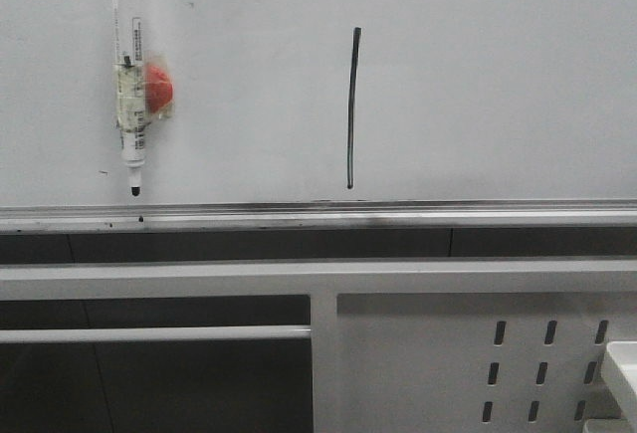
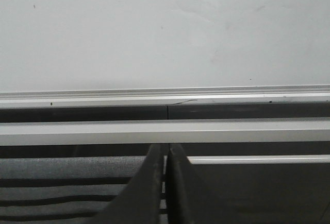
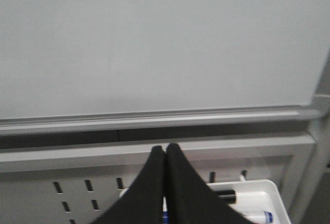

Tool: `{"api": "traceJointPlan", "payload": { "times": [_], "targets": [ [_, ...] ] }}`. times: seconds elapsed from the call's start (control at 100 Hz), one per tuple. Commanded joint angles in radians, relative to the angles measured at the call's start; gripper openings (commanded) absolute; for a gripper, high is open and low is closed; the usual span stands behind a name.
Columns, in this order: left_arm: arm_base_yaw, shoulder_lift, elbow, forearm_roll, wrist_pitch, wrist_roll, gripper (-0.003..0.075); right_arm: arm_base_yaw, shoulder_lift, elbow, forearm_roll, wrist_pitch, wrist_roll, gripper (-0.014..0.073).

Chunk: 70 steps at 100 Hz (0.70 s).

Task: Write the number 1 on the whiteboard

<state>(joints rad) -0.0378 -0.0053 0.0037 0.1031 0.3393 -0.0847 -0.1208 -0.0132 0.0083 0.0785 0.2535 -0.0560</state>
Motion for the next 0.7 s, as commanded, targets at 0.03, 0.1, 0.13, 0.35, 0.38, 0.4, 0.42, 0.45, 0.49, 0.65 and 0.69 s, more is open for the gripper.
{"api": "traceJointPlan", "payload": {
  "times": [0.03, 0.1, 0.13, 0.35, 0.38, 0.4, 0.42, 0.45, 0.49, 0.65, 0.69],
  "targets": [
    [0.0, -0.023, 0.035, 0.005, -0.052, -0.009, -0.002, -0.057, -0.016, 0.012, 0.0, 0.021, 0.001, -0.005],
    [0.0, -0.023, 0.035, 0.005, -0.052, -0.009, -0.002, -0.06, -0.016, 0.012, 0.0, 0.052, 0.001, -0.005],
    [0.0, -0.023, 0.035, 0.005, -0.052, -0.009, -0.002, -0.06, -0.016, 0.012, 0.0, 0.052, 0.001, -0.005],
    [0.0, -0.023, 0.035, 0.005, -0.052, -0.009, -0.002, -0.06, -0.016, 0.012, 0.0, 0.052, 0.001, -0.005],
    [0.0, -0.023, 0.035, 0.005, -0.052, -0.009, -0.002, -0.06, -0.016, 0.012, 0.0, 0.052, 0.001, -0.005],
    [0.0, -0.023, 0.035, 0.005, -0.052, -0.009, -0.002, -0.06, -0.016, 0.012, 0.0, 0.052, 0.001, -0.005],
    [0.0, -0.023, 0.035, 0.005, -0.052, -0.009, -0.002, -0.06, -0.016, 0.012, 0.0, 0.052, 0.001, -0.005],
    [0.0, -0.023, 0.035, 0.005, -0.052, -0.009, -0.002, -0.06, -0.016, 0.012, 0.0, 0.052, 0.001, -0.005],
    [0.0, -0.023, 0.035, 0.005, -0.052, -0.009, -0.002, -0.06, -0.016, 0.012, 0.0, 0.052, 0.001, -0.005],
    [0.0, -0.023, 0.035, 0.005, -0.052, -0.009, -0.002, -0.06, -0.016, 0.012, 0.0, 0.052, 0.001, -0.005],
    [0.0, -0.023, 0.035, 0.005, -0.052, -0.009, -0.002, -0.06, -0.016, 0.012, 0.0, 0.052, 0.001, -0.005]
  ]
}}
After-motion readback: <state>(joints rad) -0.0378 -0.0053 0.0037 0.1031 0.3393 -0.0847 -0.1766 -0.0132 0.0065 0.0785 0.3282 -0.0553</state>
